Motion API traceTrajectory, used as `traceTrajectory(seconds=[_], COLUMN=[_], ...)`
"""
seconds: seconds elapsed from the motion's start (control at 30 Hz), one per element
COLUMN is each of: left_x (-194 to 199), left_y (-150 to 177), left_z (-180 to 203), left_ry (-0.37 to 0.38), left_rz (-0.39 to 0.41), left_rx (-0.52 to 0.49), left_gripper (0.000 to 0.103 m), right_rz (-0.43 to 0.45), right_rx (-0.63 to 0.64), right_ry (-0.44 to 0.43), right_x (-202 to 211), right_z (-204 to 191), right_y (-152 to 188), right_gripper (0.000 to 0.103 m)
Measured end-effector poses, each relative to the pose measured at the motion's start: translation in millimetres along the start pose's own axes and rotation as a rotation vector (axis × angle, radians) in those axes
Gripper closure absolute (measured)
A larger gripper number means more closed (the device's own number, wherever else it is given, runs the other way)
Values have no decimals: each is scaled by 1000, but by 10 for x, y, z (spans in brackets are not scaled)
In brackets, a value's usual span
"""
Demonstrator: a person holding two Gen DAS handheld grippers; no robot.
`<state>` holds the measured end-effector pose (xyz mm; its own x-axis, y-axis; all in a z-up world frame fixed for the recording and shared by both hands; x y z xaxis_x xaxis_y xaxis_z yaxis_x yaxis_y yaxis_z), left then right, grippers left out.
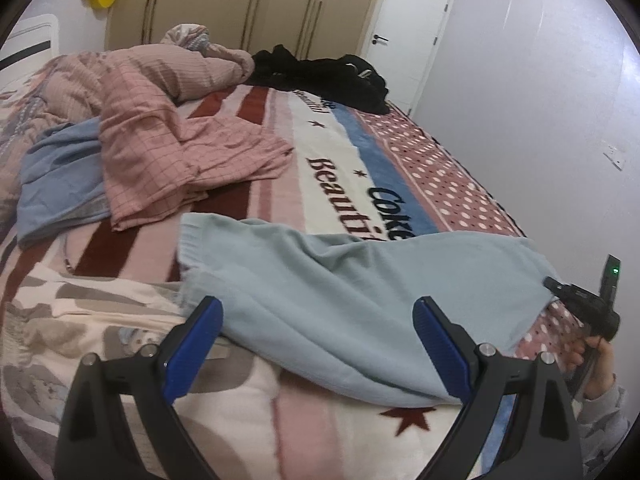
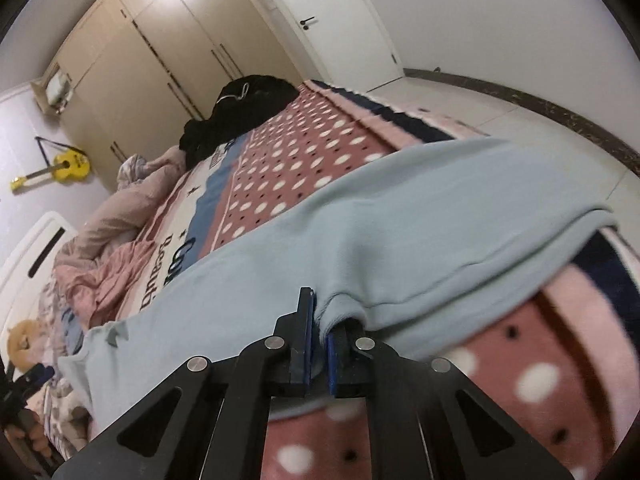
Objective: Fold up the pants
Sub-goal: 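Lift and fold the sweatpants edge with the right tool toward the left tool, then grasp the sweatpants leg end with the left tool and lift it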
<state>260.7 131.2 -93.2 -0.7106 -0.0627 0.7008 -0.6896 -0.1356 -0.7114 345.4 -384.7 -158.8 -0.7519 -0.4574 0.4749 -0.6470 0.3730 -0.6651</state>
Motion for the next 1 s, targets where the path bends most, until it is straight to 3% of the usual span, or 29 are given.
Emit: traceTrajectory(seconds=[0.17,0.23,0.3,0.37,0.4,0.53,0.67,0.8,0.87,0.9,1.0], left_x=[-130,-202,-287,-417,-505,-895,-1212,-1287,-1256,-1244,-1105], left_y=[-67,-77,-91,-119,-134,-197,-219,-206,-211,-215,-287], left_z=[-387,-563,-709,-841,-897,-937,-729,-530,-512,-533,-510], left_ry=[-110,-122,-127,-158,-160,-71,-27,-61,-107,-131,-107], left_rz=[-31,-61,-80,-105,-130,-267,-370,-402,-386,-380,-311], left_rx=[87,145,200,239,262,357,302,226,204,196,176], left_gripper=[9,8,4,4,4,4,7,22,51,73,84], right_rz=[-67,-106,-108,-98,-96,-122,-149,-192,-205,-212,-226], right_rx=[-12,-21,-41,-37,-28,11,33,41,56,69,85], right_ry=[-16,-16,-52,-87,-89,-126,-171,-234,-248,-254,-268], right_x=[-35,-76,-62,-14,7,46,55,37,31,28,1], right_z=[59,77,78,34,9,-139,-251,-337,-381,-414,-489], right_y=[40,100,129,140,149,231,343,443,474,492,526], right_gripper=[100,99,92,71,69,69,69,69,69,69,69])
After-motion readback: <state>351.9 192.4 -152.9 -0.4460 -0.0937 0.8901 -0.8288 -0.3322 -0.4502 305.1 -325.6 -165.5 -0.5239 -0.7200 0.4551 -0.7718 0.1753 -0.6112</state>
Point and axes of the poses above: each gripper's, at about its wrist camera, not at the fingertips, and x roughly against the way its jaws point, z to its right, y to its underside, the point moved 5 cm from there along -x, roughly the way its jaws point, and after that the axes turned 14 degrees about -y, right-handed, at the moved point
